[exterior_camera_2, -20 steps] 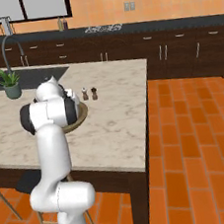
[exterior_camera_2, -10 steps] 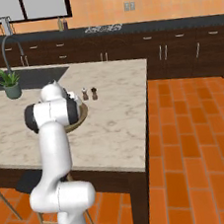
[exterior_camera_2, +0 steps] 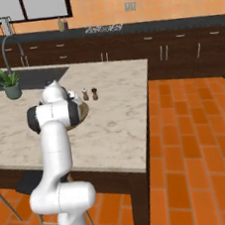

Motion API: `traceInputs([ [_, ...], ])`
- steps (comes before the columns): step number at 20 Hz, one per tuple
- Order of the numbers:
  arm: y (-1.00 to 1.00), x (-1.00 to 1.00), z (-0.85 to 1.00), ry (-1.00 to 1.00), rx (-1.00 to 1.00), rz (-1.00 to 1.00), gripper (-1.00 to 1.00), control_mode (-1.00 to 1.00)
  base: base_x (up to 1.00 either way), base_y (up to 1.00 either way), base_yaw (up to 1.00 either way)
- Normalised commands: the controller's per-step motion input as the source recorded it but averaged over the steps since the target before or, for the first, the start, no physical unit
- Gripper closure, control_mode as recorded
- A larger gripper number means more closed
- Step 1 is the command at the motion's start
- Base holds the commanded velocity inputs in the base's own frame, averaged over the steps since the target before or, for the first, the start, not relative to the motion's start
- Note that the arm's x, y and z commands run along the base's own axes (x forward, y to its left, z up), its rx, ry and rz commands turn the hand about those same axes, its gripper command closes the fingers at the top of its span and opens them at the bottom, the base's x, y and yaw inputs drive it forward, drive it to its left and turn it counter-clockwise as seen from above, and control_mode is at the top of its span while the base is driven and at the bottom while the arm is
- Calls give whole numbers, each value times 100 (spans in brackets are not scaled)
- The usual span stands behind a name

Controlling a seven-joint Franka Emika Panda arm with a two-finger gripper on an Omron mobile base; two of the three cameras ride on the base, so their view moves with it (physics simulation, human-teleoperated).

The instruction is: Place one bun and one sausage from the bowl on each plate.

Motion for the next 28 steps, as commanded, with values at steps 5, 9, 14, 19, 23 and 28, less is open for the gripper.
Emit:
traceInputs([
  [5, 0, -5, -3, 0, 0, 0, 100, -100, 0, 0, 0],
  [9, 0, -11, -2, 0, 0, 0, 100, -100, 0, 0, 0],
  [14, 1, -30, 26, 0, 1, -4, 100, -100, 0, 0, 0],
  [19, -9, -88, 66, 5, 1, -14, 100, -100, 0, 0, 0],
  [23, -57, -100, 88, 1, 10, -26, 100, -100, 0, 0, 0],
  [28, -75, -100, 100, 22, 13, -24, 100, -100, 0, 0, 0],
])
